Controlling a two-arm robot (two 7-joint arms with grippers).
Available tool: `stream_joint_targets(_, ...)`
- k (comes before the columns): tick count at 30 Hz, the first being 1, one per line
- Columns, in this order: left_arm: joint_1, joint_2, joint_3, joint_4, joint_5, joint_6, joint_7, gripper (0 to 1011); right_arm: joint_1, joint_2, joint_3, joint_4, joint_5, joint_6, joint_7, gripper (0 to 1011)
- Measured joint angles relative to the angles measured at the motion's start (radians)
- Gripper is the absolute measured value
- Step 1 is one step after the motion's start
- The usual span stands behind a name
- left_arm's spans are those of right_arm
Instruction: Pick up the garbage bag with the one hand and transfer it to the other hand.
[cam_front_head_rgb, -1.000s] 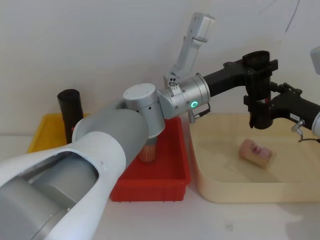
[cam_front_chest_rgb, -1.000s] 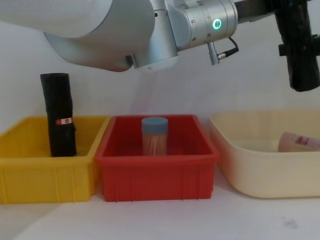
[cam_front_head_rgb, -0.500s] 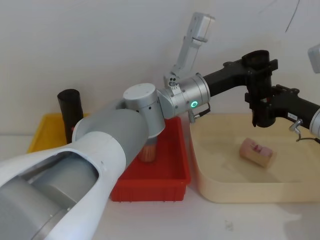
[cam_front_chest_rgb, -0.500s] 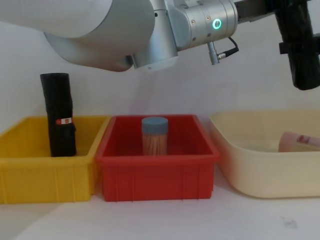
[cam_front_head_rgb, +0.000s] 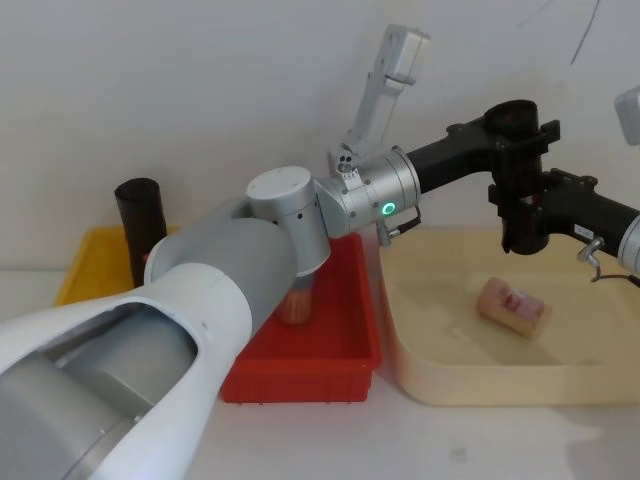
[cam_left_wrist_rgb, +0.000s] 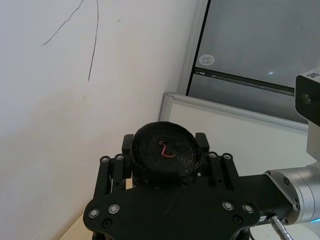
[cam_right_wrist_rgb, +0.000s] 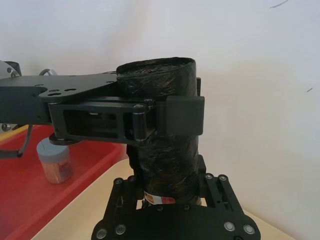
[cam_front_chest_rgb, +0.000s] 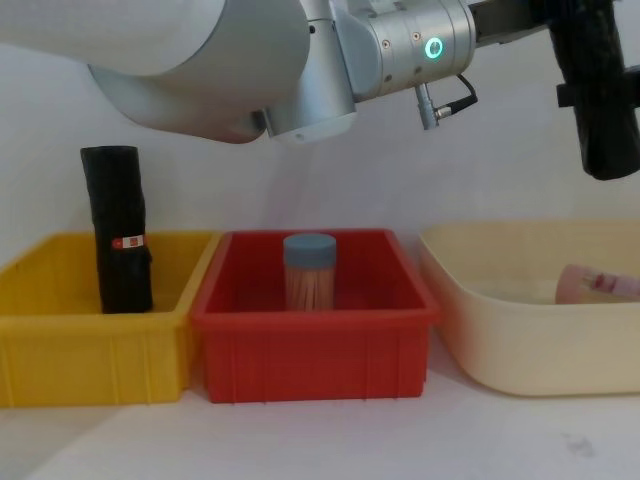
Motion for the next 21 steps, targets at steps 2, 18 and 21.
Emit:
stream_joint_targets(2, 0.000, 0.000, 0.000, 0.000, 0.000, 0.000, 0.000, 727, 0.000, 0.000, 0.000, 0.000, 0.000, 0.000, 0.000, 565)
stream_joint_targets(18, 0.000, 0.000, 0.000, 0.000, 0.000, 0.000, 0.000, 1001, -0.004, -0.006, 0.009, 0.002, -0.021, 0.043, -0.088, 565)
stream_joint_targets(21, 0.000, 0.000, 0.000, 0.000, 0.000, 0.000, 0.000, 1001, -0.007, -0.010, 0.016, 0.003, -0.030, 0.056, -0.116, 565)
